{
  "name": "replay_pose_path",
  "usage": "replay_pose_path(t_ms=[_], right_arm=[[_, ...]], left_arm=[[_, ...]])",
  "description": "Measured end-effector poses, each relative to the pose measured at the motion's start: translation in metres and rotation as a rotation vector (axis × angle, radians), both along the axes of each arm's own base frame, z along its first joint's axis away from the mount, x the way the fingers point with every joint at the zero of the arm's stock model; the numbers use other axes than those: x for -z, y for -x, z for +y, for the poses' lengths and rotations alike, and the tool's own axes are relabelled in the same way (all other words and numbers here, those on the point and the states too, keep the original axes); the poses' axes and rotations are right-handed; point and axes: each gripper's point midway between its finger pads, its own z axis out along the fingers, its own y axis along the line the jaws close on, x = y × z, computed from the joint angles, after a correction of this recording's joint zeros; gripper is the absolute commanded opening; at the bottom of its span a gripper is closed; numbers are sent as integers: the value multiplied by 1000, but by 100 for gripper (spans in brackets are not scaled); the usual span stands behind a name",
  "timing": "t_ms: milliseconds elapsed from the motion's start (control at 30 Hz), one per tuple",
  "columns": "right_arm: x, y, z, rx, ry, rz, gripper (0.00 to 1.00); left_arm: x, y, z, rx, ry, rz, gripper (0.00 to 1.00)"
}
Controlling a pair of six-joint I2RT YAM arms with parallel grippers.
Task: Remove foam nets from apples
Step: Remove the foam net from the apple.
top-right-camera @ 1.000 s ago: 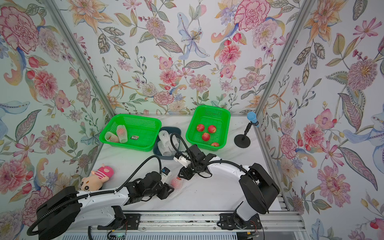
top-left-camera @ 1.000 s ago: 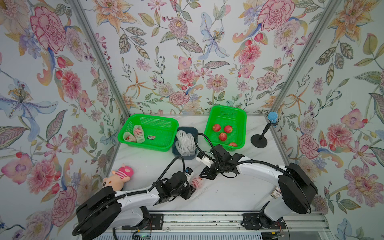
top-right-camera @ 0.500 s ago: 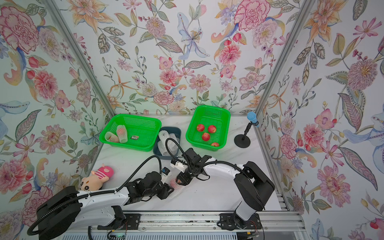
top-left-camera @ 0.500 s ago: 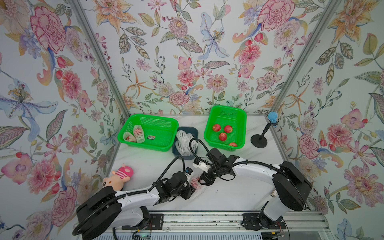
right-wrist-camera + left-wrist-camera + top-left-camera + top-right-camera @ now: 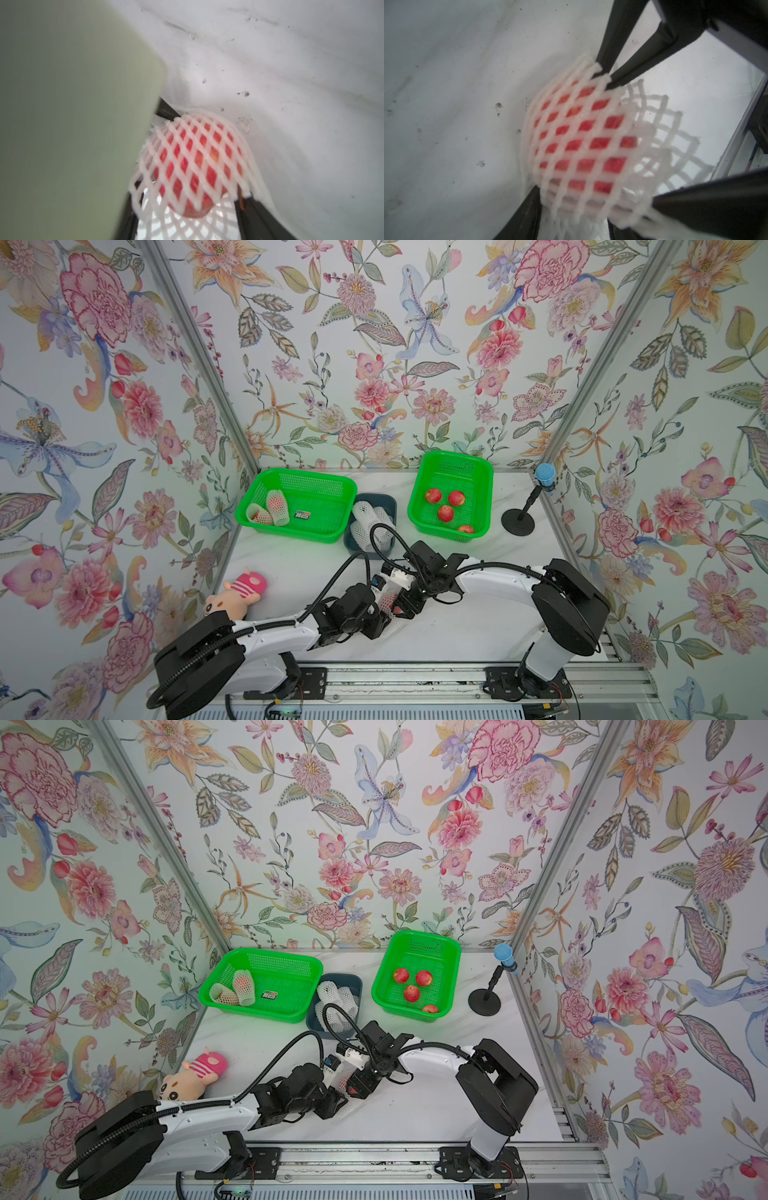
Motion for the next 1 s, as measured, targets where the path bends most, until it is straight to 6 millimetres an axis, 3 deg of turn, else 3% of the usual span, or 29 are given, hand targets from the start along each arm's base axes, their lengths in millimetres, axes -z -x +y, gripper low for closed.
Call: replay_pose_path(t_ms=[100,233,800,1000], right_arm=[[2,-5,0,25,8,-13,47],[-3,-13,0,61,-10,-21,44],[-11,-30,-53,251,-36,-14,46],[-14,-43,-67,338,-29,-44,55]], left_arm=[[0,0,0,0,0,0,52],[0,0,0,0,0,0,52],[0,-3,-4,10,-14,0,55],[-1,-5,-9,21,-20,-4,61]])
